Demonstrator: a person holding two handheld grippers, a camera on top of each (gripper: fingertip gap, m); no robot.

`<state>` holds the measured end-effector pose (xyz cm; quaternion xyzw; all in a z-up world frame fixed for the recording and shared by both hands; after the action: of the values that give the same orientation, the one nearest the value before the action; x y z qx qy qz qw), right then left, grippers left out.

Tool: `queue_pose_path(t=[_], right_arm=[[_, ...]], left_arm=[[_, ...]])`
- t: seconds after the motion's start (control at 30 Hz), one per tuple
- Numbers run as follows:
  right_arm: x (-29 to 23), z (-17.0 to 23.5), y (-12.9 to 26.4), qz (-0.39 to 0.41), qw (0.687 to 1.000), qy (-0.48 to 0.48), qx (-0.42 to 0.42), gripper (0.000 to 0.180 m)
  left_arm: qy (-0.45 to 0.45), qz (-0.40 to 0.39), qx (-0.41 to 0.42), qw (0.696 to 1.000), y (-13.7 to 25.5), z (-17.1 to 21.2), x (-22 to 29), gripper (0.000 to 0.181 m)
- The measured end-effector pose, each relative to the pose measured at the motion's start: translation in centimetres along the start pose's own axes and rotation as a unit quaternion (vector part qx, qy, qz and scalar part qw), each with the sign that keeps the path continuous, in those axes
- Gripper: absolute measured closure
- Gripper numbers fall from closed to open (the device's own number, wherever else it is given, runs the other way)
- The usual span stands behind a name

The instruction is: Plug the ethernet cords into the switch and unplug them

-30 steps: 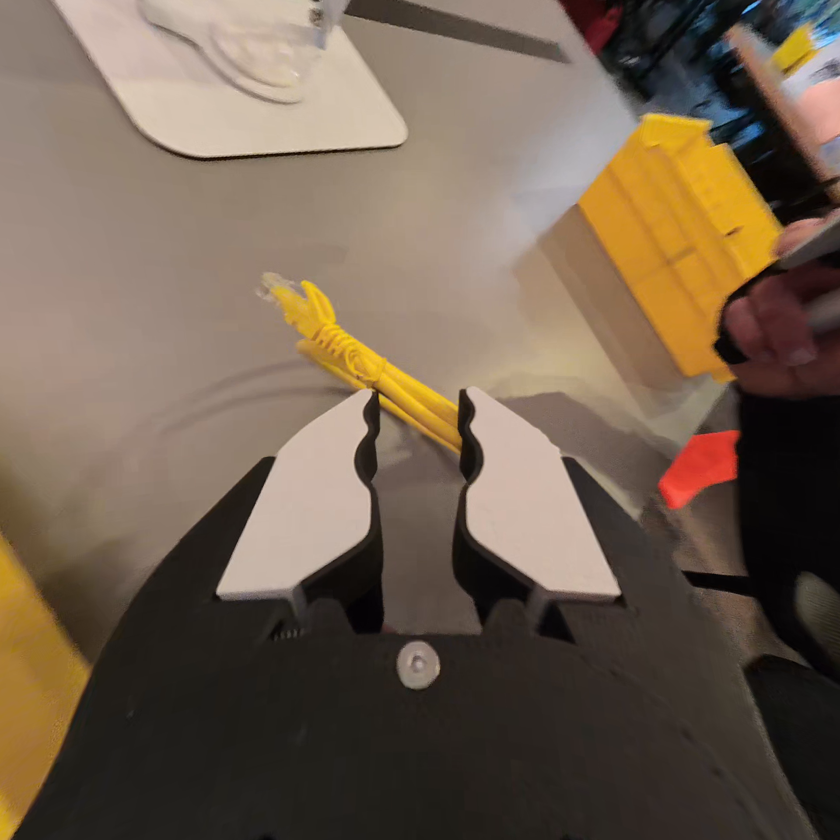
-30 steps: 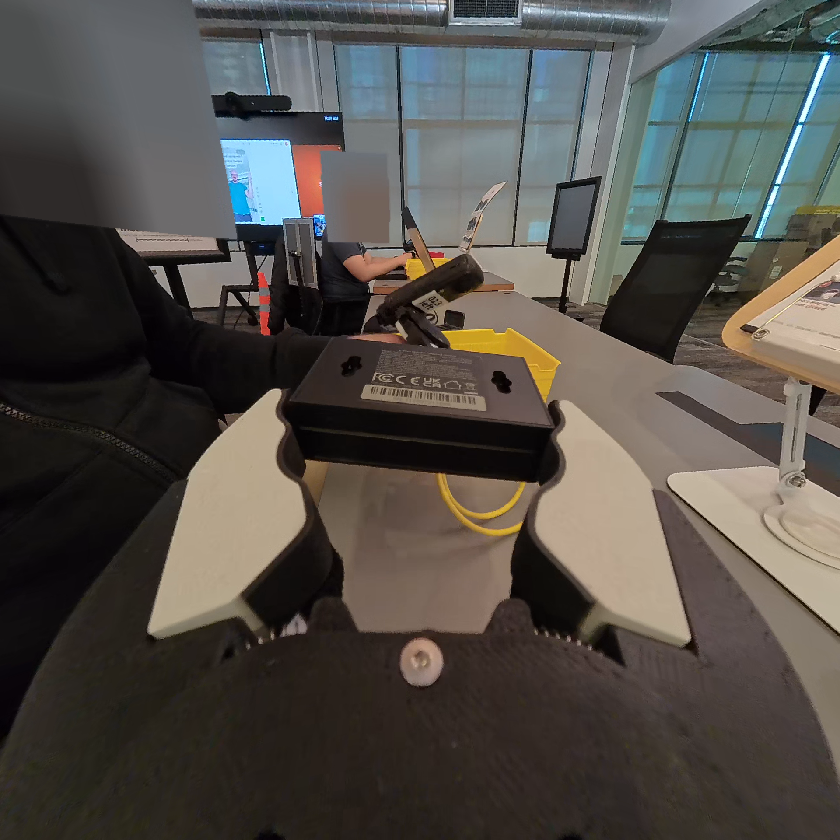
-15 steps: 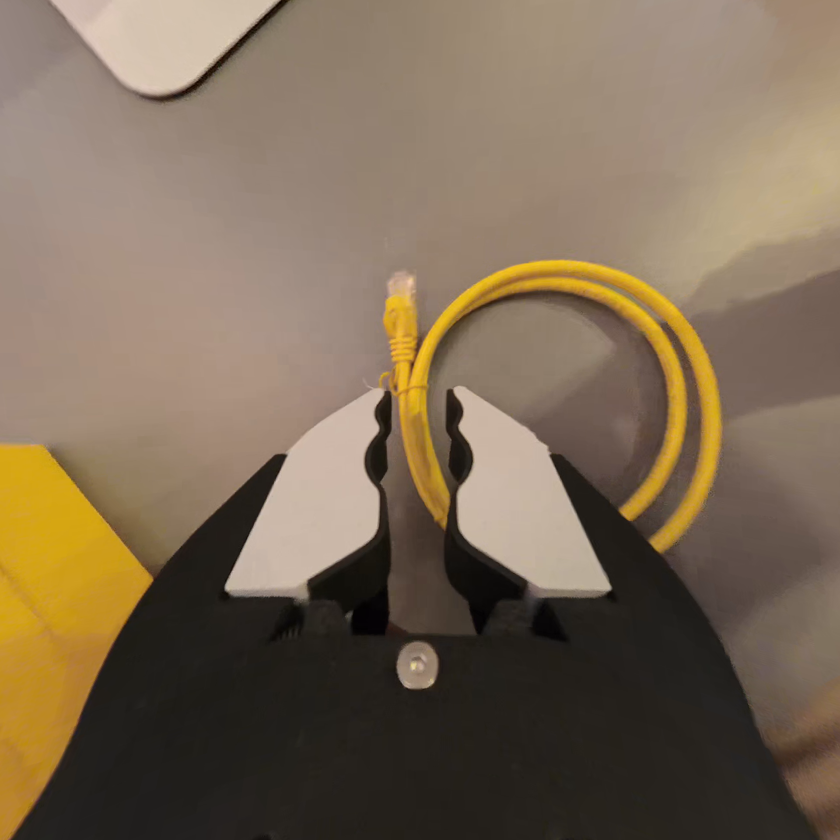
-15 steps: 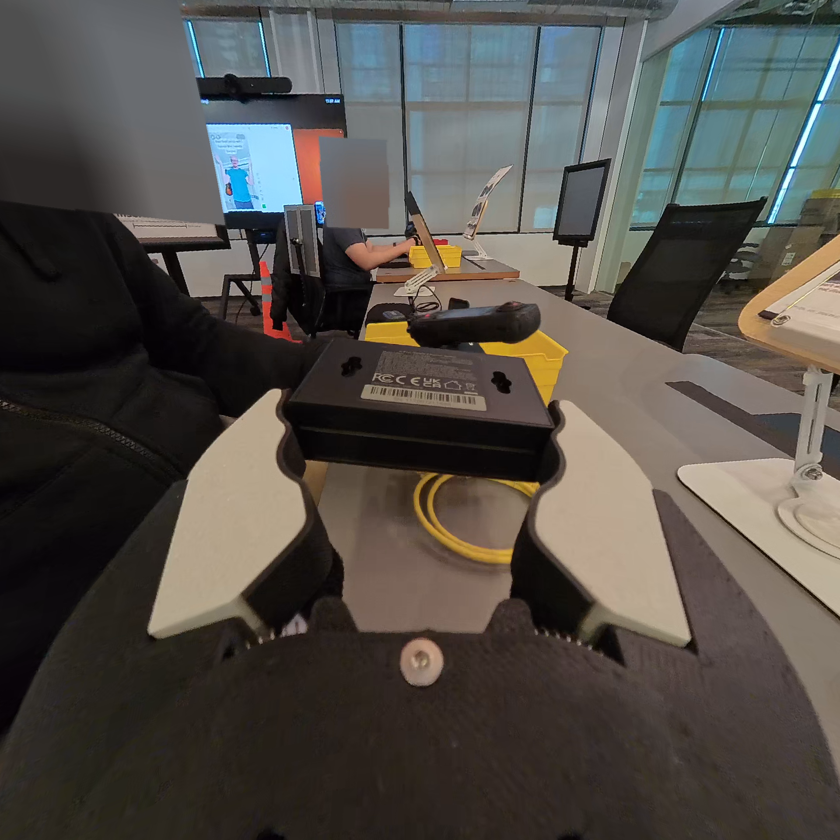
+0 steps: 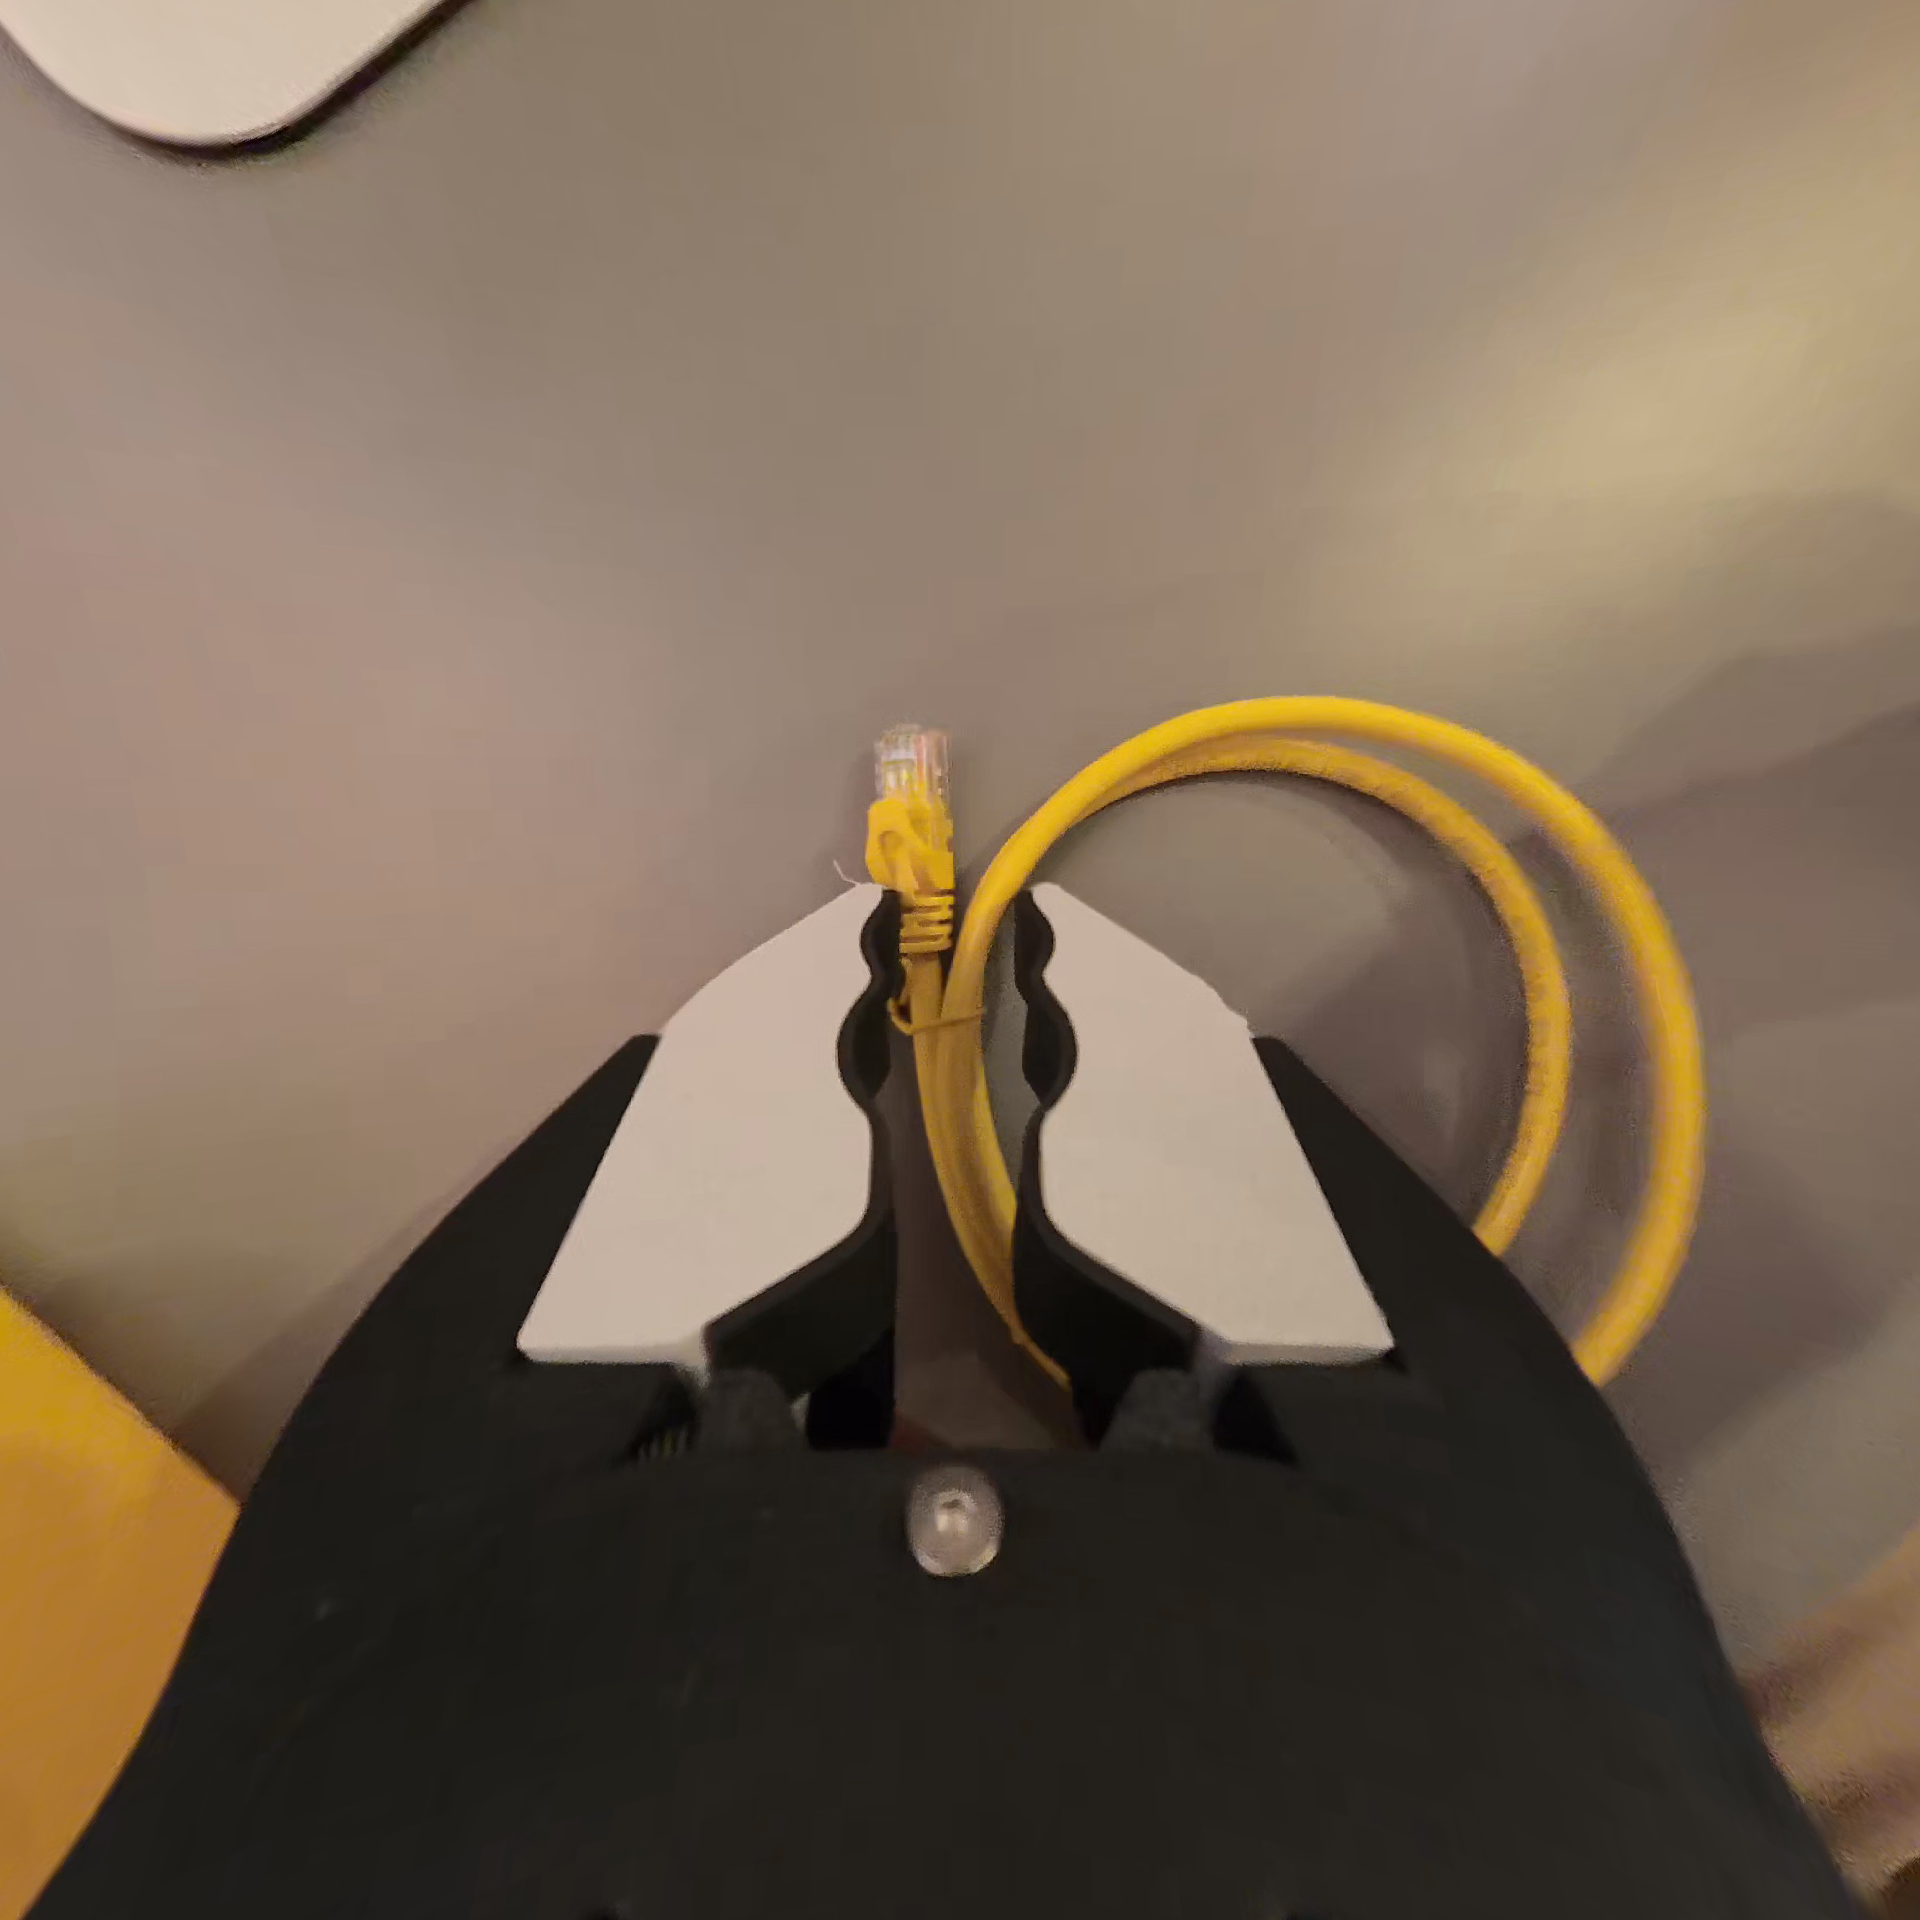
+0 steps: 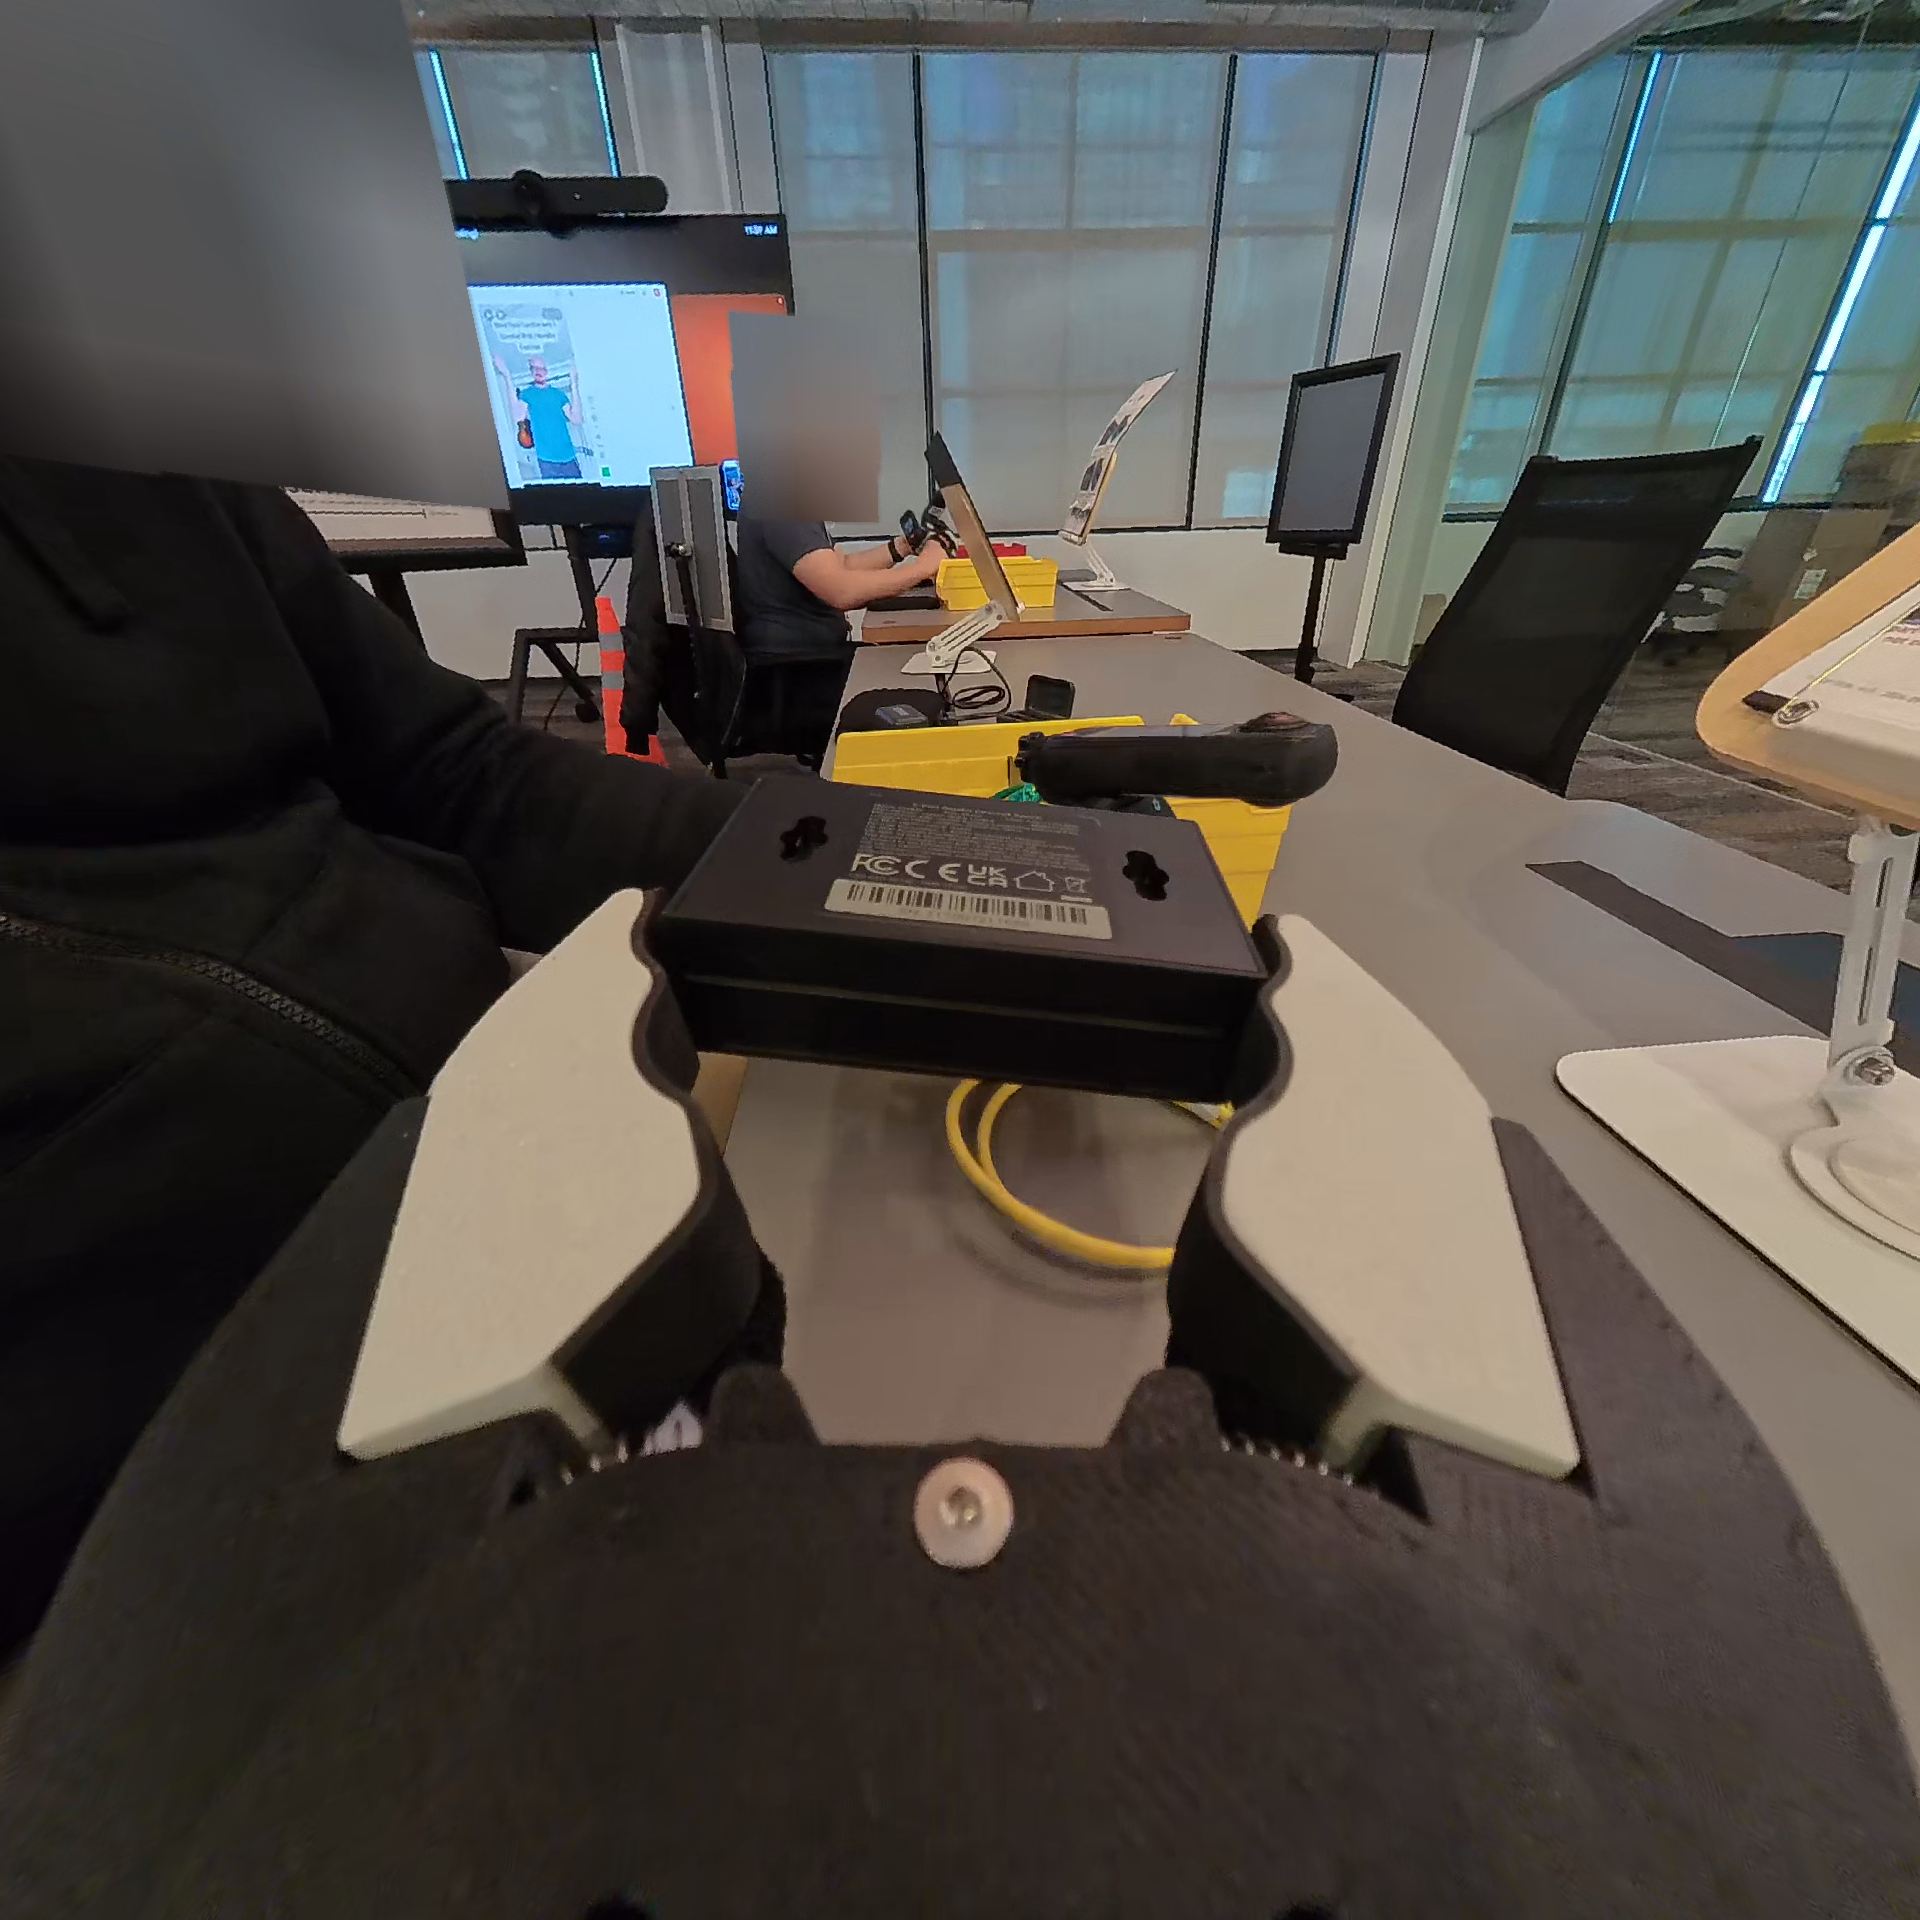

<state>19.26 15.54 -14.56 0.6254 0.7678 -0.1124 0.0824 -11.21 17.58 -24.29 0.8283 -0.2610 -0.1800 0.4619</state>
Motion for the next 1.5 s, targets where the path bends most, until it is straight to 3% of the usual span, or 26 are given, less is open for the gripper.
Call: queue_pose_path(t=[0.03,0.13,0.2,0.27,0.5,0.67,1.03,1.23,1.33,1.5], right_arm=[[0.0,0.0,0.0,0.000,1.000,0.000,0.000,0.078],[0.0,0.0,0.0,0.000,1.000,-0.001,-0.001,0.078],[-0.1,0.1,0.1,0.001,1.000,-0.001,0.000,0.078],[0.0,0.1,0.2,0.000,1.000,-0.001,0.001,0.078],[0.0,0.1,-0.1,-0.004,1.000,-0.001,0.001,0.078],[0.1,0.1,-0.1,-0.006,1.000,-0.002,0.004,0.078],[0.1,0.0,-0.4,-0.010,1.000,-0.001,0.005,0.078],[-0.1,-0.1,-0.7,-0.012,1.000,0.002,0.002,0.078],[-0.2,-0.2,-0.6,-0.012,1.000,0.003,0.004,0.078],[-0.2,-0.2,-0.5,-0.012,1.000,0.003,0.006,0.078]], left_arm=[[-0.016,-0.010,-0.010,1.000,0.0,-0.1,0.2,0.160],[0.002,-0.054,0.024,0.998,0.4,-0.2,-0.3,0.163],[0.031,-0.037,0.061,0.997,0.9,-0.2,-0.7,0.166],[0.034,-0.015,0.029,0.999,0.3,0.2,-0.8,0.161],[0.087,-0.050,0.052,0.994,0.4,0.5,-2.2,0.160],[0.069,-0.074,0.031,0.994,-0.2,0.7,-2.3,0.162],[0.025,-0.043,0.014,0.999,-1.0,-0.6,-2.1,0.168],[0.089,-0.034,0.014,0.995,-1.2,-0.3,-3.4,0.142],[0.112,-0.029,0.026,0.993,-1.4,-0.5,-3.4,0.142],[0.063,-0.047,0.004,0.997,-1.9,-1.8,-2.7,0.137]])
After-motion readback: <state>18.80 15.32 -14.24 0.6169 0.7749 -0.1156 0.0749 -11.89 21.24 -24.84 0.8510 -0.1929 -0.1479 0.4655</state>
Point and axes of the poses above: each gripper's, where its closed fingertips meet, y back along the fingers, z out of its underside, x = y × z across the jaws, the point moved 10 cm from there along y, back along the fingers, and after that the axes turned 14 degrees about -y, right-handed, at the moved point
